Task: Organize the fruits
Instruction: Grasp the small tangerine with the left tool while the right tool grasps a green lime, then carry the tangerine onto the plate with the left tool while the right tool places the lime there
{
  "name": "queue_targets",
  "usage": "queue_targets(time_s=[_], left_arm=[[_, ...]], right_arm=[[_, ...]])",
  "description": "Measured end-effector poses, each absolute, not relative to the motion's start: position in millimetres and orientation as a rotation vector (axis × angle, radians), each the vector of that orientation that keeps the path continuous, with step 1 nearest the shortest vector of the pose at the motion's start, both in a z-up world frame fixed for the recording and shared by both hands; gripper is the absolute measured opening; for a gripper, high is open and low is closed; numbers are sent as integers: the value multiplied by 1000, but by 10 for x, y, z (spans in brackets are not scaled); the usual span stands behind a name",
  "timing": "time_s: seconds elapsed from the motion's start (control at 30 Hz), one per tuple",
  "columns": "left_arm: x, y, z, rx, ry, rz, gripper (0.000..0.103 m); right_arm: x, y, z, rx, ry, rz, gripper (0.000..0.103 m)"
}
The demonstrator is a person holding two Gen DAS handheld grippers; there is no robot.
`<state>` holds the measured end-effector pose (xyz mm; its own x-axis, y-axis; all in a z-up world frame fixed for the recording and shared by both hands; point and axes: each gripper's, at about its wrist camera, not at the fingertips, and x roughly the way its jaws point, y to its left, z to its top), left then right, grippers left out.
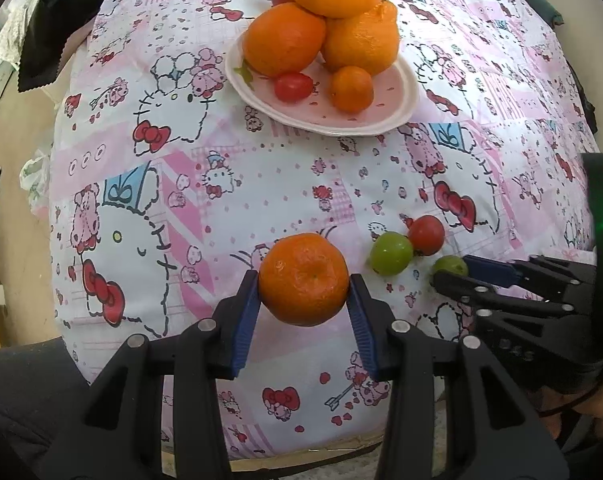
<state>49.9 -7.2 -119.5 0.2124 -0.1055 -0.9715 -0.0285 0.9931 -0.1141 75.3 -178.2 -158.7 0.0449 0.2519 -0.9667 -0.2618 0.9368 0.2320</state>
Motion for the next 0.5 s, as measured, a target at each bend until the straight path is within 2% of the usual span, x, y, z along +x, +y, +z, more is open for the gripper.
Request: queue_targets(time_s=[0.3,0.5], left_arm=[[501,-14,-1178,-125,1330,-26,39],[497,35,-1069,-142,1279,-12,39]], right_arm=[[727,-2012,-1200,162,1358,437,34],[723,-2160,-773,316,1179,523,34]])
